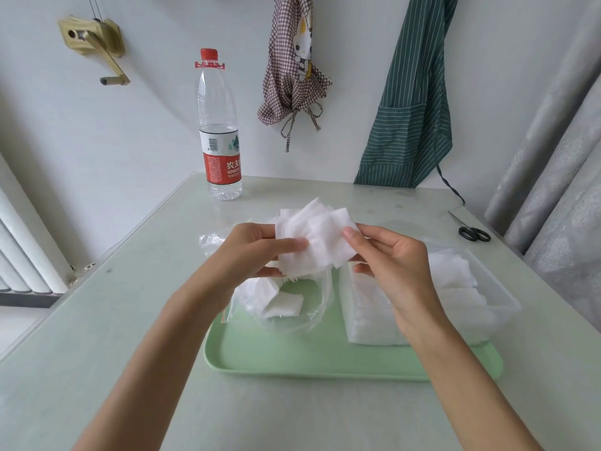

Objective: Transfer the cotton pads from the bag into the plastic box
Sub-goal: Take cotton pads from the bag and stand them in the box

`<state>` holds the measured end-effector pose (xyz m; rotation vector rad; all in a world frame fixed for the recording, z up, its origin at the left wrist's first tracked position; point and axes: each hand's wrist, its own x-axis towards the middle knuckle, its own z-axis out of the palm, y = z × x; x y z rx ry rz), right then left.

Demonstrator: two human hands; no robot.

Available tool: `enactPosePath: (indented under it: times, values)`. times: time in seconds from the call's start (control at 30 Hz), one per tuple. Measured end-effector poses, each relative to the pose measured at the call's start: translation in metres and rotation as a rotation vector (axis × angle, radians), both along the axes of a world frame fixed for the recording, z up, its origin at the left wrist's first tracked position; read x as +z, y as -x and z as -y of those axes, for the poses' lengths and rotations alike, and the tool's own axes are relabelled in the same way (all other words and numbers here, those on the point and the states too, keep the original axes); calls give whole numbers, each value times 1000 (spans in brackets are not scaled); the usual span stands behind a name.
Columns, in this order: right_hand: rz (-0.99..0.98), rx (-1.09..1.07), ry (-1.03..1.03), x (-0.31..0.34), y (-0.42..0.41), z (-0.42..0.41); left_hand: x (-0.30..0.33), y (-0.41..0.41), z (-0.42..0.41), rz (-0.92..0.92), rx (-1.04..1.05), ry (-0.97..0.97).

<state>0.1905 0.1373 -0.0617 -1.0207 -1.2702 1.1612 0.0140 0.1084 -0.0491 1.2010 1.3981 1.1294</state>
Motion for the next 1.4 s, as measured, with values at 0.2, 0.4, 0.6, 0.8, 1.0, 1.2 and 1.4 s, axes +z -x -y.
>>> enactPosePath:
  times: [0.2, 0.4, 0.6, 0.8, 1.0, 1.2, 1.4]
  values:
    - [-259, -134, 32, 2, -11, -10, -1, 2, 0, 6, 56, -14]
    - [-142, 200, 104, 15, -20, -5, -1, -4, 2, -71, -13, 9]
    - [112, 6, -113, 0, -3, -3, -1, -7, 3, -41, -67, 6]
    - [315, -194, -419, -12, 7, -3, -2, -12, 2, 2, -109, -16]
    - [287, 29, -264, -11, 10, -2, 2, -15, 5, -14, -124, -68]
    - [29, -1, -109, -5, -5, -7, 6, -12, 6, -141, 21, -193]
    - [326, 230, 81, 22, -80, -44, 6, -5, 5, -171, 89, -242]
